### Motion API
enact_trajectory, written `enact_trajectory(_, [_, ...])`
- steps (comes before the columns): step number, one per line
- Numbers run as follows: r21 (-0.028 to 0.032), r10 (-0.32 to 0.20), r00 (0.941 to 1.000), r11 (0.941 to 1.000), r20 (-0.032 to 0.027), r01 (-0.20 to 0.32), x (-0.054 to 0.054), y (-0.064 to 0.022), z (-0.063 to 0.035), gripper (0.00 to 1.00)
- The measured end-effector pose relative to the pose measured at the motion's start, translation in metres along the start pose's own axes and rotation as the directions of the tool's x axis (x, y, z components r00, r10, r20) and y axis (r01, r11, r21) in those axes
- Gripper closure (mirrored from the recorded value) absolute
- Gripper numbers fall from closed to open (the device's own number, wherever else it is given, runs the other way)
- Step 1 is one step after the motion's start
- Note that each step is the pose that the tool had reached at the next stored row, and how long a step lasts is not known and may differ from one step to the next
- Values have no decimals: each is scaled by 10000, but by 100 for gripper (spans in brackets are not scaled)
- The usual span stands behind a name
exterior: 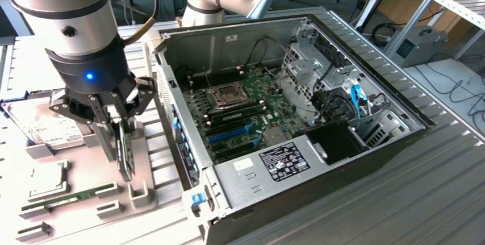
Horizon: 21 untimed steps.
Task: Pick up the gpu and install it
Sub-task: 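Pick up the gpu and move the gpu toward the slot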
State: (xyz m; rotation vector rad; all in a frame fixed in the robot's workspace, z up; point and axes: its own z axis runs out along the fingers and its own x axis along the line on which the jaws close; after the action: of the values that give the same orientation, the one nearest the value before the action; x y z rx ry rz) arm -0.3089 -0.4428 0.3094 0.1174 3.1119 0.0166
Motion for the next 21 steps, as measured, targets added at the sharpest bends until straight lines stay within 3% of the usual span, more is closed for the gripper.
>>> enact_trajectory(21, [1, 0, 10000, 10000, -1, 0, -3, 1, -88, 73])
